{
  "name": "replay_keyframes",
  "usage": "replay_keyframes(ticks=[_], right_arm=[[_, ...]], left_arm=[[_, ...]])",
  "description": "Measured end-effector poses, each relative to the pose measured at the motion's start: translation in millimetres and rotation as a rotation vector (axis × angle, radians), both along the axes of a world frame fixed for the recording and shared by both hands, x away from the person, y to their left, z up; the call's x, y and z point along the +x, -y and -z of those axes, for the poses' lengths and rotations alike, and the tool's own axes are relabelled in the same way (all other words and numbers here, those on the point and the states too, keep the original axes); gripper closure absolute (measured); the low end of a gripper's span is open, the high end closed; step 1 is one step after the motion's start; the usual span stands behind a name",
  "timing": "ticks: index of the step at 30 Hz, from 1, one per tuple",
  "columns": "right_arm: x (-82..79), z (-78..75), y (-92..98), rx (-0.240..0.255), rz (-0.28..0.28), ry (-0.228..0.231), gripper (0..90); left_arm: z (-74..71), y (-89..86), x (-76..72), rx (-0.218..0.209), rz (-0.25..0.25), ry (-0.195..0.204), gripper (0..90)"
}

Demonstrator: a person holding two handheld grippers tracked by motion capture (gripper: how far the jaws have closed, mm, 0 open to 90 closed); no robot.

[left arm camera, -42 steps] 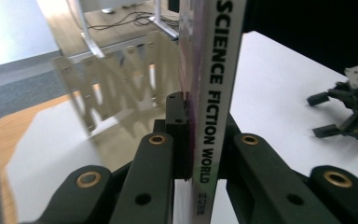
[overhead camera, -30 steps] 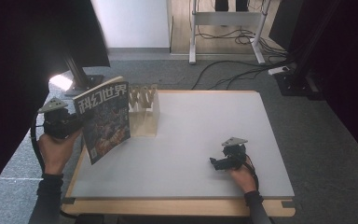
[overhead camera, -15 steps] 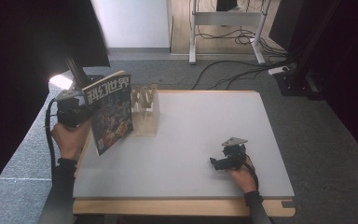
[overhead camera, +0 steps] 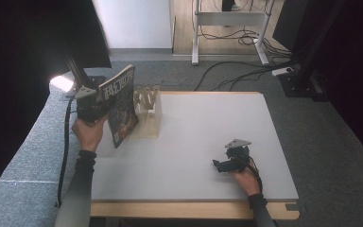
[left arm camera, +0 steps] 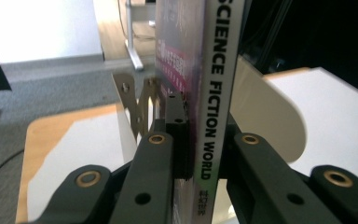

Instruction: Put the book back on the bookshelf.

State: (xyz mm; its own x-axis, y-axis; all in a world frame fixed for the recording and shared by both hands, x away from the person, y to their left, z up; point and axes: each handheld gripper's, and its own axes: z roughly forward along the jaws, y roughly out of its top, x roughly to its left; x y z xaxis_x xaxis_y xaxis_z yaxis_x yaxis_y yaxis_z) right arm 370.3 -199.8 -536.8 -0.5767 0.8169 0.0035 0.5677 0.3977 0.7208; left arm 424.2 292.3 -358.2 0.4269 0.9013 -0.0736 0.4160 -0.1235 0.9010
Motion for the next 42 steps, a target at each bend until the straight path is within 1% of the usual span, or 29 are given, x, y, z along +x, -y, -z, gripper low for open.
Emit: replay_keyframes(ticks=[1, 2, 3, 4, 6, 7, 8, 9, 10, 11, 12, 13, 15, 17, 19, 20, 21, 22, 23, 24, 25, 28, 30, 32, 33, 36, 39, 41, 42], right_arm=[[0.0, 0.0, 0.0, 0.0, 0.0, 0.0, 0.0], [0.0, 0.0, 0.0, 0.0, 0.0, 0.0, 0.0], [0.1, 0.0, 0.0, 0.0, 0.0, 0.0, 0.0], [0.1, 0.1, 0.0, 0.001, 0.0, 0.0, 0.0], [0.0, 0.1, -0.1, 0.001, 0.001, 0.0, 0.0], [0.0, 0.1, -0.1, 0.001, 0.001, 0.0, 0.0], [0.1, 0.1, -0.1, 0.001, 0.001, 0.0, 0.0], [0.1, 0.1, -0.1, 0.0, 0.0, 0.001, 0.0], [0.1, 0.1, -0.1, 0.001, 0.0, 0.0, 0.0], [0.2, 0.1, -0.1, 0.001, 0.0, 0.0, 0.0], [0.2, 0.1, 0.0, 0.001, 0.0, -0.001, 0.0], [0.2, 0.1, 0.0, 0.001, 0.001, -0.001, 0.0], [0.2, 0.1, 0.0, 0.001, 0.0, 0.0, 0.0], [0.2, 0.1, 0.0, 0.001, 0.0, 0.0, 0.0], [0.1, 0.1, 0.0, 0.001, 0.001, -0.001, 0.0], [0.1, 0.0, 0.0, 0.001, 0.0, -0.002, 0.0], [0.1, 0.0, 0.1, 0.0, 0.0, -0.001, 0.0], [0.1, 0.0, 0.1, 0.0, 0.0, -0.001, 0.0], [0.1, 0.0, 0.1, 0.0, 0.0, -0.001, 0.0], [0.1, 0.0, 0.1, 0.0, -0.001, -0.001, 0.0], [0.2, 0.0, 0.2, -0.001, -0.002, 0.0, 0.0], [0.0, 0.0, 0.0, 0.0, -0.001, -0.002, 0.0], [0.0, 0.0, 0.0, 0.0, 0.0, -0.001, 0.0], [0.0, 0.0, 0.0, 0.001, 0.0, -0.001, 0.0], [0.0, 0.0, 0.0, 0.0, 0.0, -0.001, 0.0], [0.0, -0.1, -0.1, 0.0, 0.0, 0.0, 0.0], [0.0, -0.1, 0.0, 0.0, 0.0, -0.001, 0.0], [0.1, -0.1, 0.0, 0.0, 0.0, -0.001, 0.0], [0.1, -0.2, 0.0, 0.0, 0.0, -0.001, 0.0]], left_arm=[[-0.9, -2.1, -1.7, -0.012, 0.016, -0.024, 82.5], [-1.8, -2.9, -2.6, -0.01, 0.023, -0.043, 82.3], [-3.0, -3.6, -3.6, -0.001, 0.029, -0.074, 82.2], [-4.8, -4.3, -4.8, 0.015, 0.035, -0.104, 82.0], [-7.7, -4.4, -7.5, 0.058, 0.039, -0.144, 81.7], [-9.9, -5.0, -8.4, 0.077, 0.048, -0.182, 81.4], [-11.6, -5.9, -8.6, 0.084, 0.051, -0.219, 80.6], [-12.6, -6.7, -7.7, 0.093, 0.057, -0.271, 79.9], [-12.9, -6.8, -7.3, 0.112, 0.058, -0.294, 79.6], [-13.0, -6.7, -7.5, 0.124, 0.055, -0.297, 80.3], [-12.9, -6.8, -7.5, 0.128, 0.048, -0.293, 81.0], [-12.7, -6.7, -7.7, 0.129, 0.04, -0.27, 81.7], [-10.4, -5.8, -7.8, 0.121, 0.021, -0.212, 82.6], [-4.6, -4.2, -5.6, 0.109, 0.024, -0.156, 82.9], [0.7, -3.0, -3.1, 0.082, 0.019, -0.126, 83.0], [4.2, -3.5, -0.5, 0.049, 0.022, -0.114, 82.9], [6.9, -4.0, 2.3, 0.03, 0.017, -0.113, 82.8], [8.4, -4.4, 4.0, 0.025, 0.01, -0.118, 82.7], [9.8, -5.3, 5.3, 0.016, 0.0, -0.105, 82.7], [10.4, -7.4, 6.4, 0.011, -0.014, -0.102, 82.6], [10.9, -8.8, 6.9, 0.009, -0.022, -0.097, 82.4], [11.3, -13.1, 6.7, 0.03, -0.036, -0.099, 81.8], [12.2, -16.2, 6.2, 0.021, -0.027, -0.102, 80.2], [12.7, -16.6, 5.7, 0.03, -0.025, -0.098, 78.4], [12.7, -16.6, 5.7, 0.031, -0.025, -0.096, 76.2], [12.4, -17.5, 5.7, 0.041, -0.028, -0.091, 62.5], [10.9, -21.8, 4.3, 0.011, -0.031, -0.089, 45.4], [9.4, -24.5, 2.0, -0.005, -0.021, -0.083, 33.8], [8.7, -25.7, 0.5, -0.012, -0.015, -0.083, 31.2]])
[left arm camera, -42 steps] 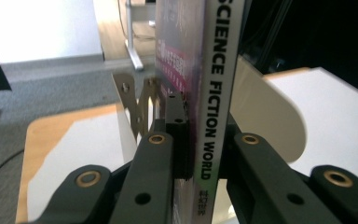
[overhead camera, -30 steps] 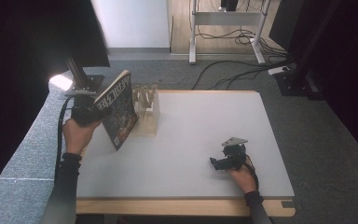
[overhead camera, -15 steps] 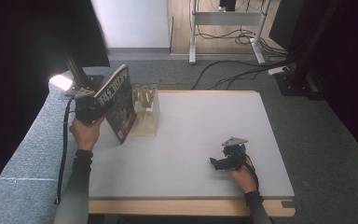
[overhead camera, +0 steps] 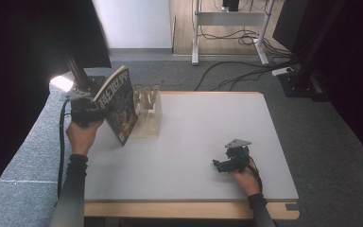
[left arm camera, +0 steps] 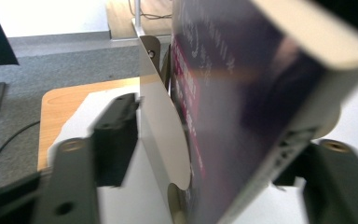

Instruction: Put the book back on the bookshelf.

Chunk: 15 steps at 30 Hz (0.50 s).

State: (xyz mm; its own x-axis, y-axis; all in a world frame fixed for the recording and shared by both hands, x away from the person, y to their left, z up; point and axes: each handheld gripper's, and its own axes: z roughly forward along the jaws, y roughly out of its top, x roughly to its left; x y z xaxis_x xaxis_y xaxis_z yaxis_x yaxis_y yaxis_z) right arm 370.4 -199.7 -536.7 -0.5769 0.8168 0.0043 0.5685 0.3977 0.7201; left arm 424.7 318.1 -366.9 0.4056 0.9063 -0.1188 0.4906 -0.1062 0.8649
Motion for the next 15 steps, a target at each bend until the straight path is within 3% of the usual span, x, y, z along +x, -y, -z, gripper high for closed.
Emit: replay_keyframes(ticks=[8, 15], right_arm=[[0.3, -0.2, -0.1, 0.001, 0.0, 0.0, 0.0], [0.3, -0.2, -0.1, -0.001, 0.0, 0.0, 0.0]], left_arm=[[-4.6, -4.3, -18.9, -0.002, 0.035, -0.014, 14.6], [-4.9, -6.1, -34.8, 0.017, 0.082, -0.028, 10.8]])
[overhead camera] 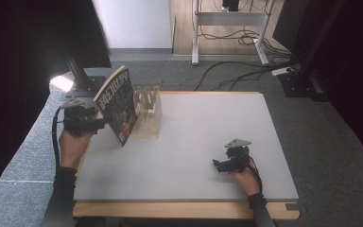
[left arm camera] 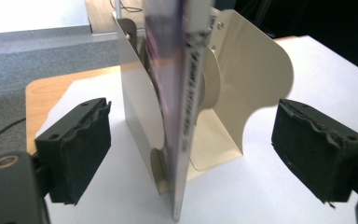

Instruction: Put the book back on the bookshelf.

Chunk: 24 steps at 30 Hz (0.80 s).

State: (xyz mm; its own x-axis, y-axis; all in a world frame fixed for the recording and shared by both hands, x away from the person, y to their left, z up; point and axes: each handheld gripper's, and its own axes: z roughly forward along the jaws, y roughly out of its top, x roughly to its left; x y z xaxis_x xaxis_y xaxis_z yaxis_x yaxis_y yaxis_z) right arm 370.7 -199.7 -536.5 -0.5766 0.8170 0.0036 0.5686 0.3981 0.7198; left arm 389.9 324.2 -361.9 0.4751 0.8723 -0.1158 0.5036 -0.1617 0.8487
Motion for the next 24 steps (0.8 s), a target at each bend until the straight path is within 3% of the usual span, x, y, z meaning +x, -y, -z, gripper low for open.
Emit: replay_keyframes(ticks=[14, 24], right_arm=[[0.1, -0.1, -0.1, 0.002, 0.001, -0.001, 0.0], [0.0, -0.1, -0.1, 0.001, 0.001, -0.001, 0.0]], left_arm=[[3.6, 13.1, -27.1, 0.073, 0.073, 0.025, 0.0], [12.2, 34.4, -41.6, 0.069, 0.142, 0.035, 0.0]])
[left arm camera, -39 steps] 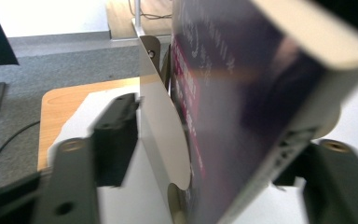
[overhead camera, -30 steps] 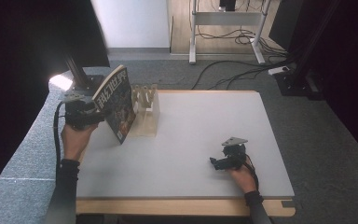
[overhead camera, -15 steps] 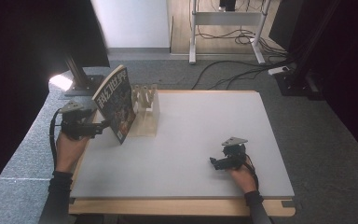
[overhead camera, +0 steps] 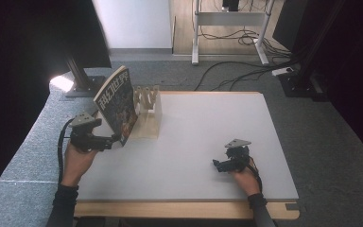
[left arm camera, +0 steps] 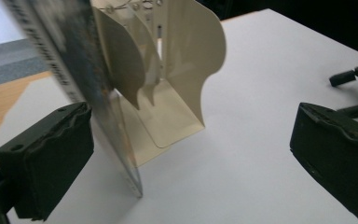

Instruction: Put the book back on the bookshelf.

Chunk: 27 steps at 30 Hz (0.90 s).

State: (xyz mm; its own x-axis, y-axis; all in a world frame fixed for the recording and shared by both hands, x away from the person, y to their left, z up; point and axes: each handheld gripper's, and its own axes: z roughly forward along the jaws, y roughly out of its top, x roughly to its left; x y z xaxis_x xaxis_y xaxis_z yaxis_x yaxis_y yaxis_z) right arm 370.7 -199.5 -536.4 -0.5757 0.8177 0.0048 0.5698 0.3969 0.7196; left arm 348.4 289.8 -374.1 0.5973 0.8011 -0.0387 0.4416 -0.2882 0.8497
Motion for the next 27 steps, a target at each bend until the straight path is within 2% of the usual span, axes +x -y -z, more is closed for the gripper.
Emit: replay_keyframes(ticks=[16, 23, 27], right_arm=[[-0.2, 0.0, -0.1, -0.001, 0.002, -0.001, 0.0], [-0.3, 0.0, -0.2, -0.001, 0.002, -0.001, 0.0], [-0.3, 0.1, -0.2, -0.001, 0.002, 0.0, 0.0]], left_arm=[[29.7, 53.7, 2.5, -0.004, 0.138, -0.035, 0.0], [50.2, 75.5, 5.6, 0.027, 0.177, -0.048, 0.0], [63.3, 83.9, 8.2, 0.016, 0.196, -0.065, 0.0]])
